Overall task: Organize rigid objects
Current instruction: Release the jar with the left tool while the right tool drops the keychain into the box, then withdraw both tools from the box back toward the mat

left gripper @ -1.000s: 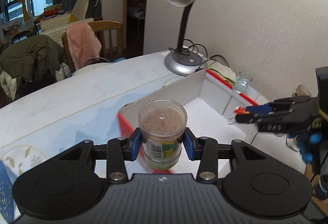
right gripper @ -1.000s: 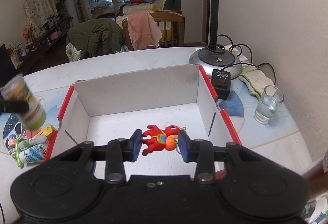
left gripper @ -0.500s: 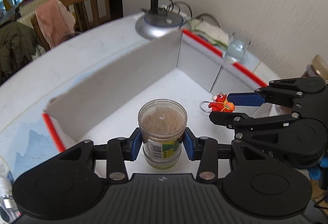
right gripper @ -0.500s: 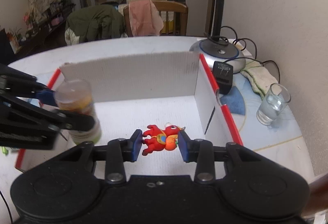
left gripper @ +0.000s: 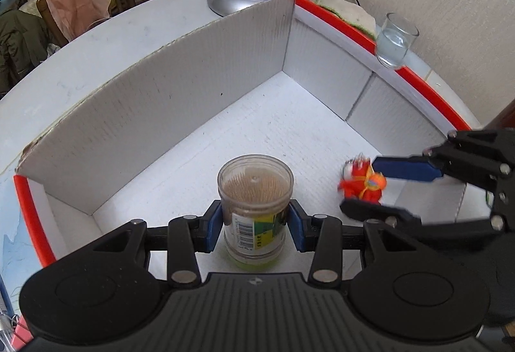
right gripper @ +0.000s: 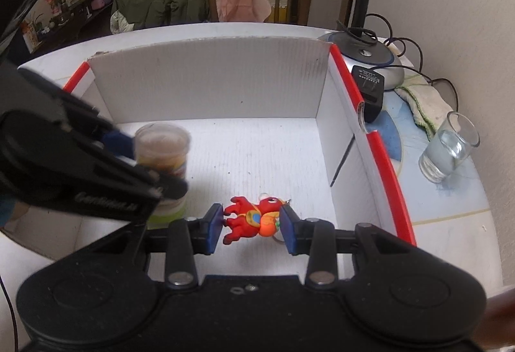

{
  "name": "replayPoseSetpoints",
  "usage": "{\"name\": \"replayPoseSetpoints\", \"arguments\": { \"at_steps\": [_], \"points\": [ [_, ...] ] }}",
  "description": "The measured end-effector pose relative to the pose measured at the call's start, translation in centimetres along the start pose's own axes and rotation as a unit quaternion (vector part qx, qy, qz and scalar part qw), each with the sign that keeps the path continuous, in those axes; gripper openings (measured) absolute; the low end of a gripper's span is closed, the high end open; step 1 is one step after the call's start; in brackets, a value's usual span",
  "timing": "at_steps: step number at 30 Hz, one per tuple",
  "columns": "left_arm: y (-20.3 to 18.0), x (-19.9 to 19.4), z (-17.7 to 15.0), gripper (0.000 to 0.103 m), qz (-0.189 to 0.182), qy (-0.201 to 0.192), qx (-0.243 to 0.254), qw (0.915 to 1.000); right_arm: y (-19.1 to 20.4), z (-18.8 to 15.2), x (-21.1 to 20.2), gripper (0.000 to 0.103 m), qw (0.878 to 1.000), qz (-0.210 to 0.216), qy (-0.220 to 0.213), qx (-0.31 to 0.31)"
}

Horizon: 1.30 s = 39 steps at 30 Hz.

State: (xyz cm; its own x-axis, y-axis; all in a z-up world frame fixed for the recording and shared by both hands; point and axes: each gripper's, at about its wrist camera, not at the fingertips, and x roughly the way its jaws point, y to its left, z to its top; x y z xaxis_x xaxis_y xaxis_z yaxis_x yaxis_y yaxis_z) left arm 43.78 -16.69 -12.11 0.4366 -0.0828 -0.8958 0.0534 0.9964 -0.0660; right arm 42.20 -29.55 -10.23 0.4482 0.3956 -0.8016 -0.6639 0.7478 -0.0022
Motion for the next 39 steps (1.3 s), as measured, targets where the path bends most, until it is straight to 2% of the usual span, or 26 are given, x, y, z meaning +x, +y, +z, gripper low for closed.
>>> {"name": "replayPoseSetpoints", "arguments": {
  "at_steps": [7,9,10,17,20,25,27,34,39],
  "points": [
    [0.0,-0.2,0.2,0.045,0.013,-0.005,-0.005,0.9999,-0.3,-0.1,-1.0,0.047,1.0,0.015,-0.008,0.009],
    [0.0,-0.6,0.2,0.061,0.013,-0.01,-0.008,0.9998,-0.3,-0.1,-1.4,0.048,1.0,0.017,-0.012,0.011],
    [0.0,-1.0,0.1,0.062,0.015,-0.016,-0.008,0.9997,-0.3,-0.2,-1.5,0.048,1.0,0.018,-0.014,0.011],
    [0.4,-4.7,-1.0,0.062,0.012,-0.068,-0.032,0.9971,-0.3,-0.3,-3.1,0.051,0.999,0.026,-0.03,0.023],
    [0.2,-6.7,-1.9,0.062,0.014,-0.096,-0.033,0.9948,-0.1,-0.4,-4.0,0.057,0.998,0.033,-0.04,0.025],
    [0.3,-9.9,-4.0,0.062,0.015,-0.132,-0.04,0.9903,0.7,-0.4,-5.8,0.057,0.997,0.036,-0.055,0.028],
    [0.5,-11.1,-4.9,0.062,0.015,-0.142,-0.044,0.9887,1.2,-0.3,-6.5,0.064,0.997,0.04,-0.064,0.029],
    [1.4,-14.8,-8.1,0.062,0.011,-0.173,-0.056,0.9833,3.9,-0.5,-9.1,0.066,0.995,0.046,-0.086,0.03],
    [3.0,-17.4,-10.4,0.062,0.012,-0.19,-0.056,0.9801,6.9,-1.0,-10.6,0.072,0.994,0.04,-0.1,0.03]
  ]
}}
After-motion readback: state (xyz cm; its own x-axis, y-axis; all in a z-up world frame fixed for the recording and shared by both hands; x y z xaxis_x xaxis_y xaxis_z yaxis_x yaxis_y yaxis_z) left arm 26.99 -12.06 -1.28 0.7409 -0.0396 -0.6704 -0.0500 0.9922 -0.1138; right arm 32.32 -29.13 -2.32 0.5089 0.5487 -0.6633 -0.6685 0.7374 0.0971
